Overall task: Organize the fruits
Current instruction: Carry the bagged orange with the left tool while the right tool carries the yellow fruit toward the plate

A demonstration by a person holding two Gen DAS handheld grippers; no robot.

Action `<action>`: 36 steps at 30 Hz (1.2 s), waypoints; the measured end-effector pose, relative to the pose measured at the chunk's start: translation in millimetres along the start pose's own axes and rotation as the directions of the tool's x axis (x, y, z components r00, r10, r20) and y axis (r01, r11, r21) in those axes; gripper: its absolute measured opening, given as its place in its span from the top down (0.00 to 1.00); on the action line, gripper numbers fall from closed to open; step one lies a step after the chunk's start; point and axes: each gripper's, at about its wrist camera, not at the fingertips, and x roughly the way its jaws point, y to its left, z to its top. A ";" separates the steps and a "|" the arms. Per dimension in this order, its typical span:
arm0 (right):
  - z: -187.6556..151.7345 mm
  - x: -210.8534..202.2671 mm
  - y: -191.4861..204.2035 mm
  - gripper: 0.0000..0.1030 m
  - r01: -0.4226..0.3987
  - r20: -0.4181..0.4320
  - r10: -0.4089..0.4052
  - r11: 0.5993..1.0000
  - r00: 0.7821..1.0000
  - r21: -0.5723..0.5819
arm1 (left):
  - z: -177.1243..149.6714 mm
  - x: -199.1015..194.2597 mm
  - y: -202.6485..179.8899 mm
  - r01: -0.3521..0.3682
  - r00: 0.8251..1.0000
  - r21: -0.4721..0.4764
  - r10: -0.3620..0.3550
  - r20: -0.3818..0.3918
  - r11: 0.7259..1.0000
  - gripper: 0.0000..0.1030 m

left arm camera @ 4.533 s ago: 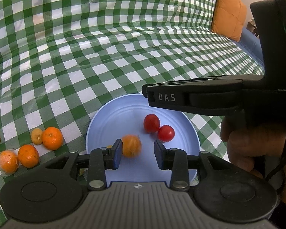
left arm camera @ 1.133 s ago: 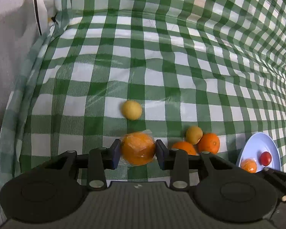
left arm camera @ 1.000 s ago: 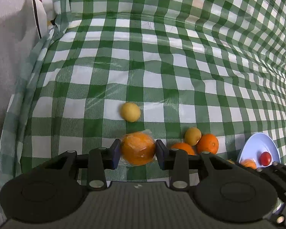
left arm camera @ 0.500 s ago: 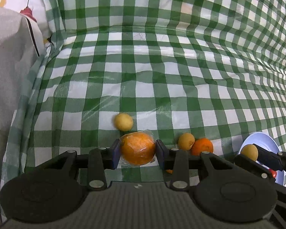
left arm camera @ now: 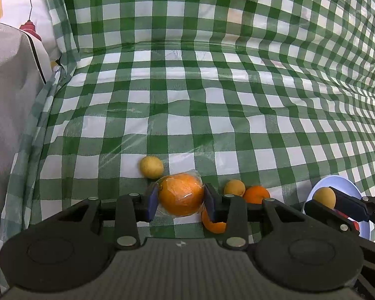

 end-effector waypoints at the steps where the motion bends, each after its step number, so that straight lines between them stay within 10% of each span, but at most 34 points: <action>1: 0.0 0.1 -0.1 0.76 0.000 -0.001 0.000 1.000 1.000 0.000 | 0.0 0.0 -0.1 0.000 1.000 0.000 0.000 0.001 1.000 0.59; 36: 0.6 -9.7 -12.1 0.76 0.019 0.041 -0.020 0.999 0.999 0.034 | 2.5 -2.4 -9.3 0.042 0.998 0.026 -0.044 0.051 0.999 0.59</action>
